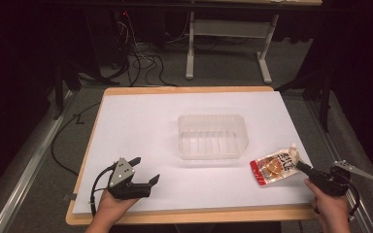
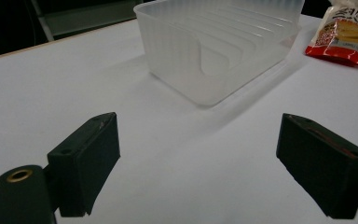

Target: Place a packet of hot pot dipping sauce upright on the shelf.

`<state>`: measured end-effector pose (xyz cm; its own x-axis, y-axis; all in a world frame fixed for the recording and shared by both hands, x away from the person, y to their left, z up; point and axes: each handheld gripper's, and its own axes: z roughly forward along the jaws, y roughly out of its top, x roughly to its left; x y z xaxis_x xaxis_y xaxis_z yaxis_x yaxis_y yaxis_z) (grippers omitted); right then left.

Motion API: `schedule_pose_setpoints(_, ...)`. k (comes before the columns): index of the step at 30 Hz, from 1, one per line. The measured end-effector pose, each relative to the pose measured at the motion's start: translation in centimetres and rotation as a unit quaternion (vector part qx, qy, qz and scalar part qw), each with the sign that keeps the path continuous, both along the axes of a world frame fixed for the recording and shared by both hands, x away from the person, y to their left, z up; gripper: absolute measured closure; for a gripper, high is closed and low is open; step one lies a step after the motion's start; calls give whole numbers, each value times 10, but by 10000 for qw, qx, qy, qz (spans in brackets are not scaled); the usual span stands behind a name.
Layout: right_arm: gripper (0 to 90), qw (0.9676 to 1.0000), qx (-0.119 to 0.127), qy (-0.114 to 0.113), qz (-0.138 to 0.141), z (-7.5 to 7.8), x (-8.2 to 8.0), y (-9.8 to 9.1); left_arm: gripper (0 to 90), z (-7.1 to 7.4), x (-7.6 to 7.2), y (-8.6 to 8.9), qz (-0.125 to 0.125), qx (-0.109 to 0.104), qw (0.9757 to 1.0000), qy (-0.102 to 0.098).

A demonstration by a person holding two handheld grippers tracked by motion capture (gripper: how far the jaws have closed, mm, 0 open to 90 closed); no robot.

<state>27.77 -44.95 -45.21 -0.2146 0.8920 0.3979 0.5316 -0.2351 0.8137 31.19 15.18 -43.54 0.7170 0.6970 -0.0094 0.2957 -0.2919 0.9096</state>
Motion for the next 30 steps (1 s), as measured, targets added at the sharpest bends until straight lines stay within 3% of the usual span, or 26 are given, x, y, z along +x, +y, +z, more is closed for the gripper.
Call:
schedule_pose_setpoints(3,900,9993,99,-330,153,12,-4,9,139,0,0,-1,-1,-7,10000,-9)
schedule_pose_setpoints(8,900,9957,-4,-839,393,31,-9,28,139,0,-1,-1,-8,-11,10000,-11)
schedule_pose_setpoints(15,900,9898,-350,-1182,707,52,-14,59,139,0,-1,0,-8,-23,10000,-4)
schedule_pose_setpoints(21,900,9870,-590,-1416,471,60,-14,62,139,0,-1,0,-12,-22,10000,-4)
schedule_pose_setpoints(23,900,9854,-800,-1475,290,60,-13,60,139,0,0,-1,-21,-19,10000,8)
schedule_pose_setpoints(26,900,9834,-1106,-1438,96,55,-12,59,139,0,0,-1,-34,-8,10000,8)
schedule_pose_setpoints(30,900,9812,-1227,-1491,1,52,-16,57,139,0,-1,-1,-34,-25,10000,-10)
